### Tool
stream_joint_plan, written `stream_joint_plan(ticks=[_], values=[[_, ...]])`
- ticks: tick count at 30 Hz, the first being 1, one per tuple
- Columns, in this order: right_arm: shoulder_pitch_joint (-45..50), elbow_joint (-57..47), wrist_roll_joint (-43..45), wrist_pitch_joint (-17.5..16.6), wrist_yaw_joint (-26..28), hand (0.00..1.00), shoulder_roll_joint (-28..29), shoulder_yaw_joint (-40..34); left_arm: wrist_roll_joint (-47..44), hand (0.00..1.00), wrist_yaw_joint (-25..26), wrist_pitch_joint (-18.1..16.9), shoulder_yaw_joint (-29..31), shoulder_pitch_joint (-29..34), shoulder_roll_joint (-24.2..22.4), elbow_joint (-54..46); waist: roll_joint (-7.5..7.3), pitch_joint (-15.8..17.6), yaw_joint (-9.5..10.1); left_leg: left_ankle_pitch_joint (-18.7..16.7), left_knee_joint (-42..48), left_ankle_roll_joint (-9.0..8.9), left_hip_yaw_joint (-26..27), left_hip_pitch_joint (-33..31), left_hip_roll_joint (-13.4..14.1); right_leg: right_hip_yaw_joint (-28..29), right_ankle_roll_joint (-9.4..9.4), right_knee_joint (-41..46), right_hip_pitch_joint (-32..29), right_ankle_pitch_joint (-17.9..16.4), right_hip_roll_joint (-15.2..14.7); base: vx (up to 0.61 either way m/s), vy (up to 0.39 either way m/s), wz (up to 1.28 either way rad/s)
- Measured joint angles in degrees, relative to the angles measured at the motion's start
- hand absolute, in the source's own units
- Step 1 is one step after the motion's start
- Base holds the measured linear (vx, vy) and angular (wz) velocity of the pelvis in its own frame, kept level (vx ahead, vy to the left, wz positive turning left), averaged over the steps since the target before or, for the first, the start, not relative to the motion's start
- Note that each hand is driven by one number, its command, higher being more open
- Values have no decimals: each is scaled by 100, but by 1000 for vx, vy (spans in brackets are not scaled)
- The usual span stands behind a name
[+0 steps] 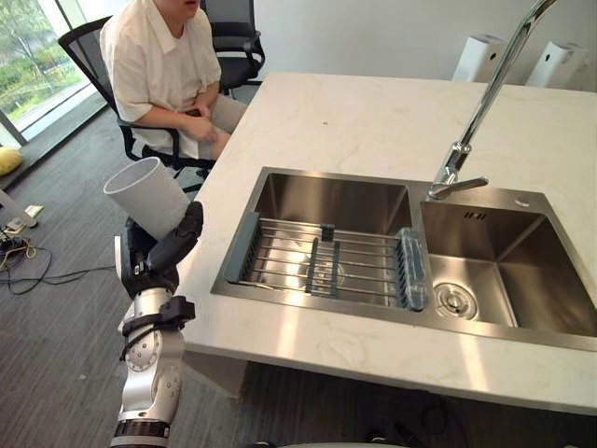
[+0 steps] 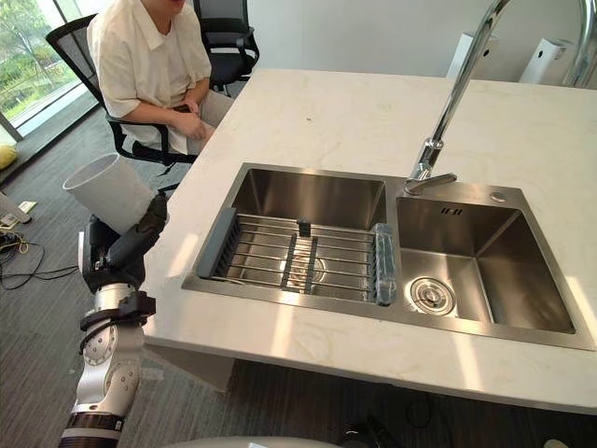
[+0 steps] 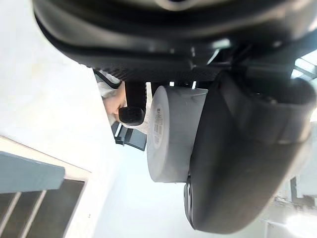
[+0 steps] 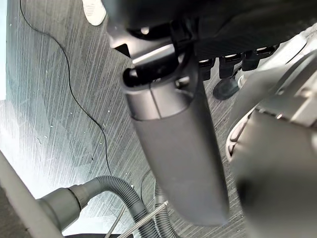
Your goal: Walk over to the sink, pick up the cup, carry it to the dishwasher, place the cup inside the dishwasher, then close the dishwasher door
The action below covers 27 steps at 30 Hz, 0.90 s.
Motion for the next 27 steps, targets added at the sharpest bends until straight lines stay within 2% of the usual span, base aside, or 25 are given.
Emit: stream_joint_plan(ticks=[4,7,9,10,11,12,14,15,16,18,19,20,21,22,23,24,25,26,27], values=[[79,-40,38,-125,-20,100,103,-15,451,0,148,-7,148,0,-185,-30,-127,-13,22,-34,20,38,-369,-49,-179,26,47,932,-338,-517,-263,-24,0,21],[84,-88,63,-151,-27,100,95,18,800,0,310,-6,143,-10,-239,-31,-131,-20,29,-24,158,14,-639,-160,-147,526,86,1735,-671,-544,-266,37,6,42],[41,-130,63,-122,-30,100,51,176,988,0,441,-6,178,-11,-228,-31,-158,-43,125,0,321,49,-743,-357,-159,1000,271,2052,-901,-634,-237,45,-15,39],[-6,-129,64,-89,-32,100,49,251,1048,0,510,-5,252,-6,-216,-28,-167,-44,135,2,386,50,-787,-449,-181,1215,435,2278,-1014,-801,-217,38,-96,45],[-66,-134,70,-28,-31,100,44,357,1054,0,569,-3,391,-6,-209,-26,-235,-73,126,2,529,48,-929,-581,-211,1424,423,2507,-1104,-1042,-151,29,-122,45],[-96,-134,69,-7,-30,100,23,388,1067,0,622,-3,440,6,-211,-26,-246,-81,152,-3,602,41,-964,-633,-252,1472,415,2433,-1086,-1073,-154,20,-142,39],[-228,-131,33,101,-40,100,-52,654,1160,0,671,-13,670,13,-176,-45,-194,-44,391,4,817,24,-978,-809,-198,1473,334,1875,-769,-1243,-57,-51,-145,16],[-247,-85,-26,184,-102,100,-111,746,1160,0,663,-15,736,15,-138,-52,-154,-2,458,-27,989,-46,-1067,-943,-184,1473,287,1669,-626,-1448,-23,-96,-176,32],[-254,-84,-21,219,-95,100,-172,767,1161,0,657,-12,758,25,-160,-52,-104,42,448,-52,1115,-90,-1171,-1004,-147,1425,289,1618,-547,-1484,31,-143,-190,69],[-268,-96,12,250,-3,100,-390,799,1217,0,537,-9,734,196,-163,-54,193,231,438,45,1344,-274,-1360,-1170,22,1094,123,1595,-318,-1505,225,-199,-179,85],[-274,-94,12,254,4,100,-435,795,1230,0,488,-9,736,232,-159,-54,268,273,437,89,1294,-332,-1356,-1176,78,958,69,1603,-271,-1531,268,-234,-164,95],[-291,-58,32,265,3,100,-489,750,1249,0,369,-9,752,296,-134,-53,341,329,451,325,1059,-377,-1360,-1174,137,717,-35,1676,-242,-1590,282,-253,-144,104],[-325,22,72,279,0,100,-492,670,1242,0,256,-10,772,380,-61,-53,339,331,471,759,637,-428,-1297,-1169,123,474,-147,1713,-278,-1576,205,-258,-129,107],[-319,27,82,280,-1,100,-474,672,1240,0,180,-12,785,408,-18,-55,299,340,474,967,399,-458,-1225,-1169,140,329,-208,1719,-323,-1549,144,-246,-92,112],[-306,23,143,278,-4,100,-473,651,1233,0,11,-20,809,408,53,-57,280,366,486,853,554,-314,-781,-1347,181,27,-255,1743,-432,-1490,28,-189,-66,124],[-295,25,220,278,-1,100,-487,607,1192,0,-137,-24,818,391,118,-59,258,384,487,648,988,-4,-269,-1496,266,-269,-200,1734,-434,-1397,-154,-163,-45,128],[-274,24,231,275,1,100,-488,552,1171,0,-231,-34,832,381,123,-59,218,408,481,552,1212,124,-44,-1513,348,-414,-190,1734,-415,-1370,-254,-139,-12,130],[-219,21,231,265,4,100,-509,457,1115,0,-382,-94,838,378,116,-59,212,392,469,465,1625,242,270,-1485,577,-676,-166,1749,-395,-1322,-464,-149,68,102],[-189,24,231,250,-1,100,-527,432,1077,0,-451,-121,841,376,116,-61,204,372,455,453,1811,260,361,-1466,717,-798,-139,1781,-402,-1303,-579,-176,153,136]])
